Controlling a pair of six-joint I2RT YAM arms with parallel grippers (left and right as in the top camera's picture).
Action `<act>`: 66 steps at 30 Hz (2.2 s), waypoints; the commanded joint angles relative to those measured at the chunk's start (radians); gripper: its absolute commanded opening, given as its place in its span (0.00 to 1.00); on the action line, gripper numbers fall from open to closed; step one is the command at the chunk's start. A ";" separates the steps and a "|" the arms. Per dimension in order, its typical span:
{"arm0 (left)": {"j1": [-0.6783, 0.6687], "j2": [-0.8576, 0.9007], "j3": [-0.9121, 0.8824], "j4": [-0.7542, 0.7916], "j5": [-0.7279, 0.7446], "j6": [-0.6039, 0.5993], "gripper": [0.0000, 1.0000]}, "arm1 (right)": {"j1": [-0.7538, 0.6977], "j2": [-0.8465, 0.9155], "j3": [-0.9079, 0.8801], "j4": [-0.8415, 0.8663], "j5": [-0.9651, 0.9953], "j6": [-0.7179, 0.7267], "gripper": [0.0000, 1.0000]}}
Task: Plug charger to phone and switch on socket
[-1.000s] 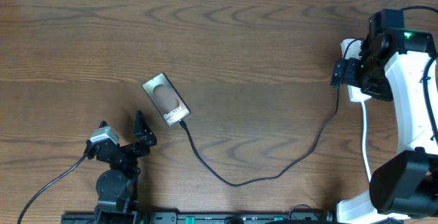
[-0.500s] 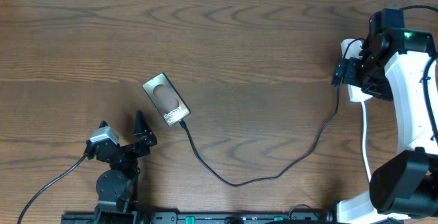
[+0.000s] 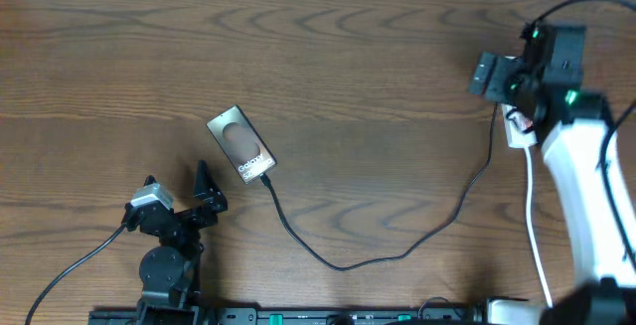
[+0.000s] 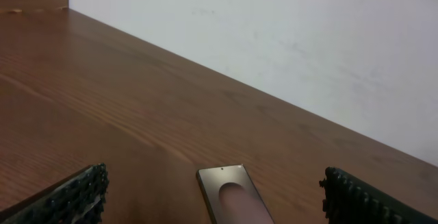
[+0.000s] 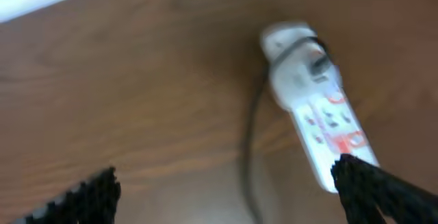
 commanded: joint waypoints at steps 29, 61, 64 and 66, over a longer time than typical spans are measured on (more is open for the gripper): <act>0.005 -0.005 -0.017 -0.043 -0.003 -0.001 0.98 | 0.062 -1.229 -1.232 0.717 0.042 -0.035 0.99; 0.005 -0.003 -0.017 -0.043 -0.003 -0.001 0.98 | 0.065 -1.467 -1.232 0.513 0.064 -0.105 0.99; 0.005 -0.003 -0.017 -0.043 -0.003 -0.001 0.98 | 0.065 -1.467 -1.232 0.513 0.064 -0.105 0.99; 0.005 -0.003 -0.017 -0.043 -0.003 -0.001 0.98 | 0.065 -1.467 -1.232 0.513 0.064 -0.105 0.99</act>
